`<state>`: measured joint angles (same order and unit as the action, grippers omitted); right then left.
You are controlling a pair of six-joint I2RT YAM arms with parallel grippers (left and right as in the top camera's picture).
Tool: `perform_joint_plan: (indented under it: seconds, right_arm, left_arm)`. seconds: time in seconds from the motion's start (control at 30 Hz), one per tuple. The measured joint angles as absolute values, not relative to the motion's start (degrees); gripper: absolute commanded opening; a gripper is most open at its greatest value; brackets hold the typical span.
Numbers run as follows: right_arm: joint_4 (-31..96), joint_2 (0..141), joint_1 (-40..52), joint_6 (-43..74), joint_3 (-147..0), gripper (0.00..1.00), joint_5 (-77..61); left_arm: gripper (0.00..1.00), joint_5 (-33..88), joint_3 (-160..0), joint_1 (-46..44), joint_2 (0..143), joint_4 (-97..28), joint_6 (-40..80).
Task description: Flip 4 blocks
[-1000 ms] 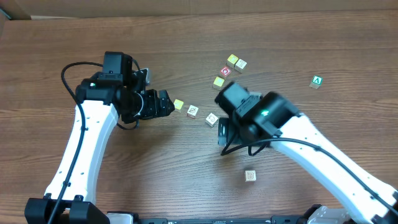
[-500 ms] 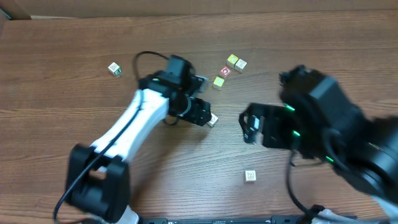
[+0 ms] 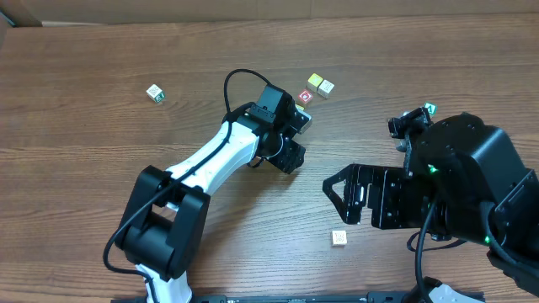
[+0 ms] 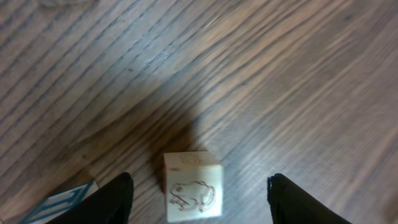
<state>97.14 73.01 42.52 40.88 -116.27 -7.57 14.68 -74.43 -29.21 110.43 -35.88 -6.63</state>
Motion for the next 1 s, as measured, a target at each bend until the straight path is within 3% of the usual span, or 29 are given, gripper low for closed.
perform_joint_plan:
  seconds: [0.37, 0.7, 1.0]
  right_arm:
    - [97.17, 73.03, 42.52, 40.88, -116.27, 1.0, -9.19]
    - [97.17, 74.78, 42.52, 40.88, -116.27, 0.99, -9.21]
    - [97.14, 75.81, 42.52, 41.82, -116.27, 0.99, -7.66]
  left_arm:
    - [0.55, 13.19, -75.07, -29.15, 115.2, -35.53, -6.61]
    - [0.19, 12.38, -78.78, -29.1, 115.74, -40.99, -6.04]
    - [0.07, 12.01, -92.73, -28.47, 116.07, -58.72, -3.27]
